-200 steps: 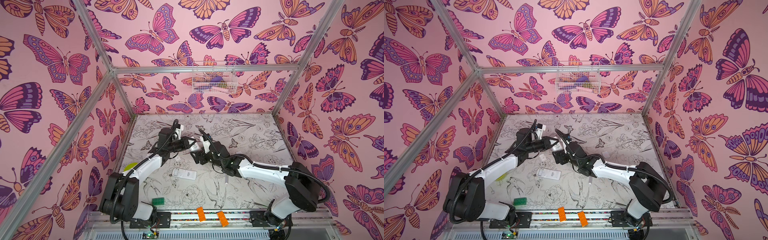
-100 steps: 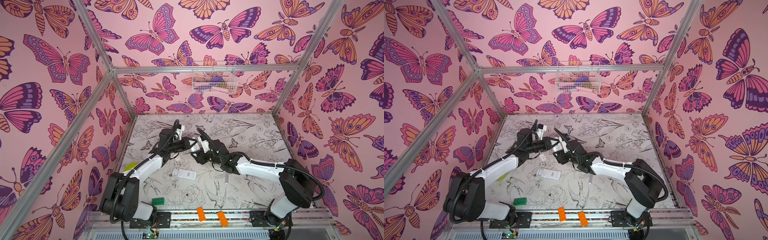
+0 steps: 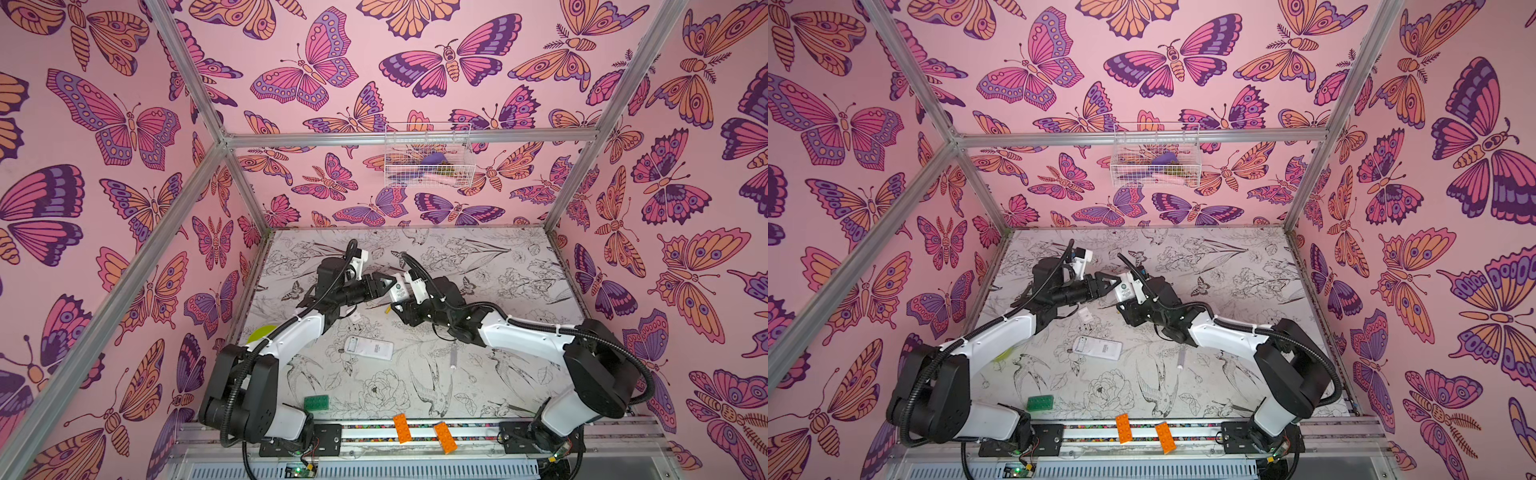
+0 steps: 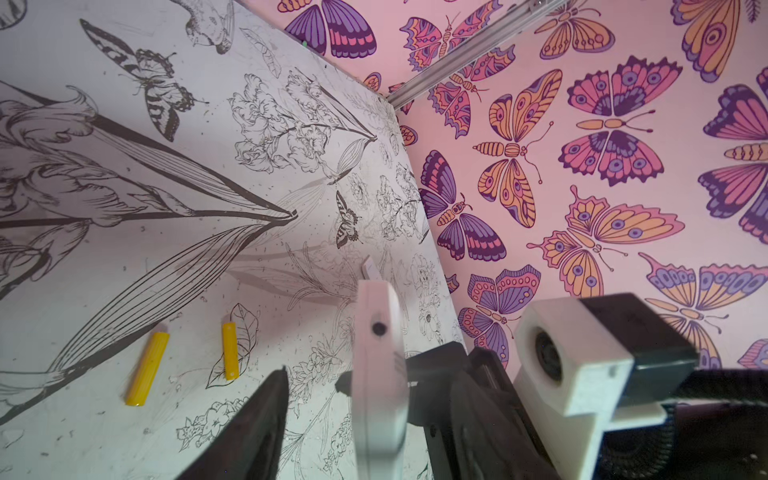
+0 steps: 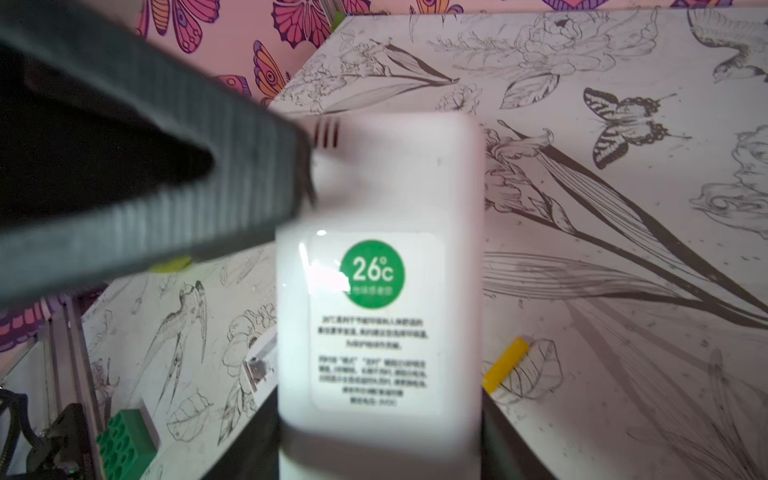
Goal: Unload the batteries from the remote control
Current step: 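Lower the remote with the right gripper while the left gripper releases and withdraws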
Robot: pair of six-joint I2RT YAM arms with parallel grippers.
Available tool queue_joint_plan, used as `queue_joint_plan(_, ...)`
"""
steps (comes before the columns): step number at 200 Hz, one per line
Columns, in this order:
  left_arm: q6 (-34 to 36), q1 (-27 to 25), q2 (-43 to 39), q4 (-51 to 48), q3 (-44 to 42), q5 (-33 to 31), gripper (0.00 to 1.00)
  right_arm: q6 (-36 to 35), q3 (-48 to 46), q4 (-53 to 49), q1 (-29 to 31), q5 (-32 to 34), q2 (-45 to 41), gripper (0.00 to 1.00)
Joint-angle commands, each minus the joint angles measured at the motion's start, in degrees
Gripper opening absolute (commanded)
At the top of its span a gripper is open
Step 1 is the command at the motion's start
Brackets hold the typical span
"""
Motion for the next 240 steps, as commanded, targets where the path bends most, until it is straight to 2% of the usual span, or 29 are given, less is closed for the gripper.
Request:
queue_joint_plan(1, 3.4, 2.9, -1.4, -3.6, 2.6, 0.7, 0.68, -7.7, -2.3, -4.4, -1.5, -1.2, -5.0, 0.36)
queue_joint_plan(17, 6.1, 5.0, -2.0, -6.8, 4.2, 1.0, 0.70, -14.5, -3.4, -9.1, -2.7, -1.9, -6.9, 0.37)
queue_joint_plan(34, 13.1, 6.5, -2.3, -12.0, 6.4, -0.3, 0.74, -22.5, -3.5, -14.3, -4.1, -3.6, -7.9, 0.37)
queue_joint_plan(67, 31.4, 7.2, -2.9, -32.2, 17.0, -5.0, 0.86, -37.5, 1.0, -28.0, -5.1, -7.7, -5.5, 0.37)
queue_joint_plan(85, 37.6, 7.1, -3.0, -42.8, 22.1, -7.2, 0.92, -44.0, 6.1, -36.8, -5.1, -9.1, -2.2, 0.35)
queue_joint_plan(99, 39.0, 7.1, -4.1, -48.0, 23.2, -9.5, 1.00, -47.0, 8.3, -39.9, -5.1, -9.2, 0.5, 0.36)
queue_joint_plan(127, 41.4, 7.0, -7.5, -51.8, 19.5, -9.6, 0.99, -53.6, 10.8, -42.9, -5.0, -11.7, 4.0, 0.37)
queue_joint_plan(141, 42.0, 7.2, -8.1, -50.0, 15.8, -7.0, 0.99, -56.6, 11.4, -43.5, -5.0, -12.7, 5.5, 0.37)
queue_joint_plan(151, 42.9, 7.4, -8.7, -48.7, 14.0, -4.8, 0.99, -57.6, 12.3, -44.9, -5.1, -14.3, 6.8, 0.41)
queue_joint_plan(172, 44.0, 7.8, -8.7, -48.3, 13.0, -5.2, 1.00, -60.7, 15.0, -48.7, -5.0, -15.4, 9.8, 0.41)
queue_joint_plan(202, 43.7, 8.6, -8.7, -48.1, 13.2, -5.9, 1.00, -63.1, 16.1, -49.7, -5.0, -13.9, 12.9, 0.41)
queue_joint_plan(240, 44.6, 9.2, -11.8, -47.1, 11.6, -6.1, 1.00, -65.5, 16.5, -48.8, -5.0, -8.6, 15.6, 0.45)
